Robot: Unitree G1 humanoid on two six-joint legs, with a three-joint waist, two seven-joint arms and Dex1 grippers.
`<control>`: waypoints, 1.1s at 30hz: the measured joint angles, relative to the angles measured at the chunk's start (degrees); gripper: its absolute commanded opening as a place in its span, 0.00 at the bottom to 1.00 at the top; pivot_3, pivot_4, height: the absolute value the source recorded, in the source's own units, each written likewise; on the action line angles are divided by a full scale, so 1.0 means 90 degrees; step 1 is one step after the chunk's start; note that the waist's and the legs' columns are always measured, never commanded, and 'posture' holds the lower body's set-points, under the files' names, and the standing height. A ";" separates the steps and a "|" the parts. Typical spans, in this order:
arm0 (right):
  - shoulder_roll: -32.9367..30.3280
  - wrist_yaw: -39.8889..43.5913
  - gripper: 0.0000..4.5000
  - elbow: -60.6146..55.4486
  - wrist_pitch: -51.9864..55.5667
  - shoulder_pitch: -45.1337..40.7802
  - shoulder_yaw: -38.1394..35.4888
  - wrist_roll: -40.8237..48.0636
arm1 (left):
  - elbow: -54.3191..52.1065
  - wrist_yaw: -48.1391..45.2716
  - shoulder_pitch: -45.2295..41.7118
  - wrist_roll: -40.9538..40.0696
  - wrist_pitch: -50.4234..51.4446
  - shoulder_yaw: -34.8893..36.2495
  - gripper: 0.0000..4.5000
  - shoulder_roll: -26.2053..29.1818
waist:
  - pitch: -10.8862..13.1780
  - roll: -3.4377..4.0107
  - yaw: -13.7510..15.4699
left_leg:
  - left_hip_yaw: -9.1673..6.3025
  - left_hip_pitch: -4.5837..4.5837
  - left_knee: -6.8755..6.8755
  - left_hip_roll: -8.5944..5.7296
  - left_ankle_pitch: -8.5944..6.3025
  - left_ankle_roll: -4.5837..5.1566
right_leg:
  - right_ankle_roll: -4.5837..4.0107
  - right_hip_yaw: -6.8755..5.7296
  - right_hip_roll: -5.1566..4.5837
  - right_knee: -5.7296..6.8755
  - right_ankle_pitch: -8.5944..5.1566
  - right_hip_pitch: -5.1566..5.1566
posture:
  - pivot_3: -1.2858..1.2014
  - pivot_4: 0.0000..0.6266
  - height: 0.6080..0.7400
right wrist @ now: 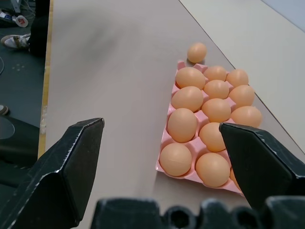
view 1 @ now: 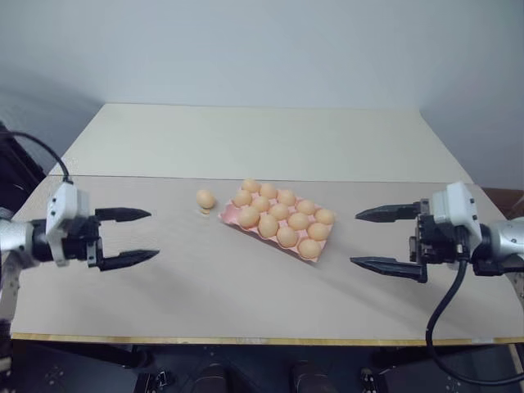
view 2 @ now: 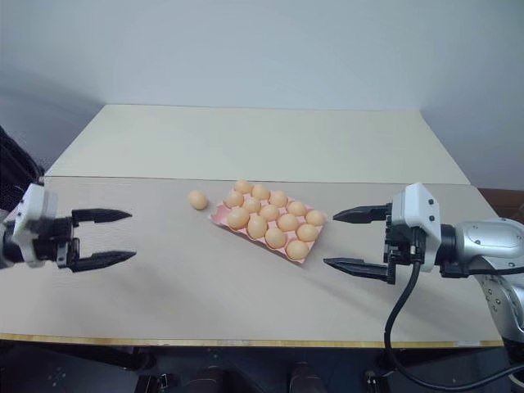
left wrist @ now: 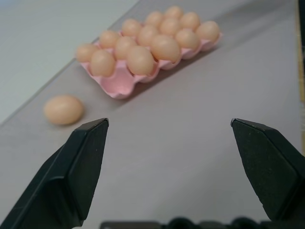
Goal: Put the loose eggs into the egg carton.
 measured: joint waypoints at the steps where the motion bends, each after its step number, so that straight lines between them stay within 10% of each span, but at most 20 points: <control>1: -0.0005 0.0014 1.00 0.0001 -0.0002 0.0020 -0.0006 -0.0008 | -0.0116 0.0119 0.0190 -0.0001 0.0052 0.0092 1.00 -0.0001 | 0.0000 0.0000 -0.0002 | 0.0000 0.0000 0.0000 0.0001 0.0000 0.0000 | 0.0000 0.0000 0.0001 0.0000 0.0000 0.0000 | 0.52 0.24 1.00; 21: -0.0109 -0.0093 1.00 -0.0027 0.0060 0.0163 -0.0116 -0.0069 | -0.0659 0.1013 0.0322 -0.0232 0.0682 0.0489 1.00 -0.0011 | 0.0000 0.0000 -0.0044 | 0.0003 0.0002 -0.0002 0.0000 0.0000 0.0000 | -0.0001 0.0003 0.0001 -0.0001 0.0000 0.0001 | 0.52 0.24 1.00; 33: -0.0090 -0.0244 1.00 -0.0111 0.0054 0.0003 -0.0117 -0.0080 | 0.3070 0.2666 -0.3026 0.1453 -0.0471 -0.1435 1.00 -0.2012 | -0.0008 -0.0005 0.0137 | -0.0004 -0.0012 0.0002 -0.0013 0.0000 0.0001 | -0.0001 0.0000 -0.0002 -0.0005 0.0004 -0.0002 | 0.52 0.24 1.00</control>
